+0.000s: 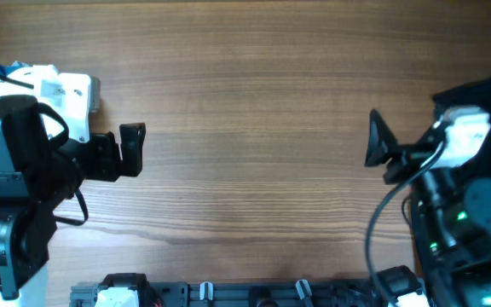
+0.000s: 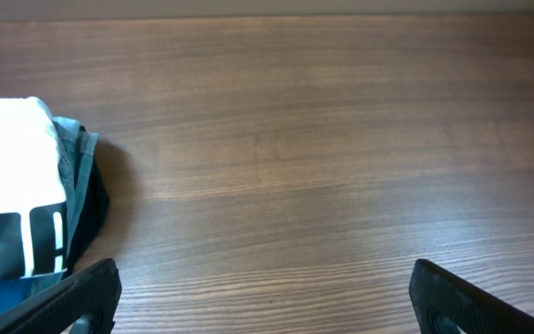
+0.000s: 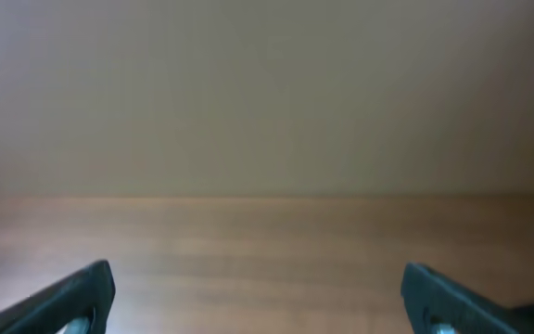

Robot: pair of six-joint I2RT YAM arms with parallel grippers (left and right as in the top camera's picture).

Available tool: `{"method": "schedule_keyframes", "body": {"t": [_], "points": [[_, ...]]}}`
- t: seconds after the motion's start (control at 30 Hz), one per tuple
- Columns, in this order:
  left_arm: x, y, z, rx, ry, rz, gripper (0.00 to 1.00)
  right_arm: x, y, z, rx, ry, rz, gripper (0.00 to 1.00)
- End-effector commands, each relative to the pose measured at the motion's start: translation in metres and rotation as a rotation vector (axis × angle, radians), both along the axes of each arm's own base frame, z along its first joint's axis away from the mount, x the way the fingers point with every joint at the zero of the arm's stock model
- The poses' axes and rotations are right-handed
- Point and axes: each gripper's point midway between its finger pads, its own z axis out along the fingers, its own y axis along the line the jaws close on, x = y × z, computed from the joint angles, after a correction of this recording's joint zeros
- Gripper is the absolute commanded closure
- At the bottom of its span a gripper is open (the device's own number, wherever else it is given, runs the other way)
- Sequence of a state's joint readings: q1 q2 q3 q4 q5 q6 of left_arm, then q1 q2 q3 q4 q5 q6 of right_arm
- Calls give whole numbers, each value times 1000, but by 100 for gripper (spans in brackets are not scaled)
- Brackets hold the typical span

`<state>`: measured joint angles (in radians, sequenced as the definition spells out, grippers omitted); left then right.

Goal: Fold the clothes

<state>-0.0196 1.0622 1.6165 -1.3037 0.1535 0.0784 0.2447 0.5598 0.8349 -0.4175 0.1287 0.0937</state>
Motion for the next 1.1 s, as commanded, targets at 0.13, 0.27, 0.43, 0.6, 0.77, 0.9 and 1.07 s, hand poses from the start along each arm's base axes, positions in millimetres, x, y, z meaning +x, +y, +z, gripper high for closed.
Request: {"method": "schedule_keyframes", "body": {"t": [0.13,0.27,0.43,0.6,0.77,0.9,1.07], "points": [[0,0,1,18,-9,-14,0,-24,2,-117,39,-55,53,0],[0,0,1,18,-9,-14,0,-16,2,-158,84,-118,44,0],[0,0,1,18,-9,-14,0,-13,3,-165,106,-143,43,0],[0,0,1,18,-9,-14,0,-13,3,-165,106,-143,43,0],[0,0,1,18,-9,-14,0,-13,3,-165,106,-143,43,0],[0,0,1,18,-9,-14,0,-13,3,-165,106,-143,43,0],[0,-1,1,18,-7,-16,0,-13,3,-165,106,-143,43,0]]}}
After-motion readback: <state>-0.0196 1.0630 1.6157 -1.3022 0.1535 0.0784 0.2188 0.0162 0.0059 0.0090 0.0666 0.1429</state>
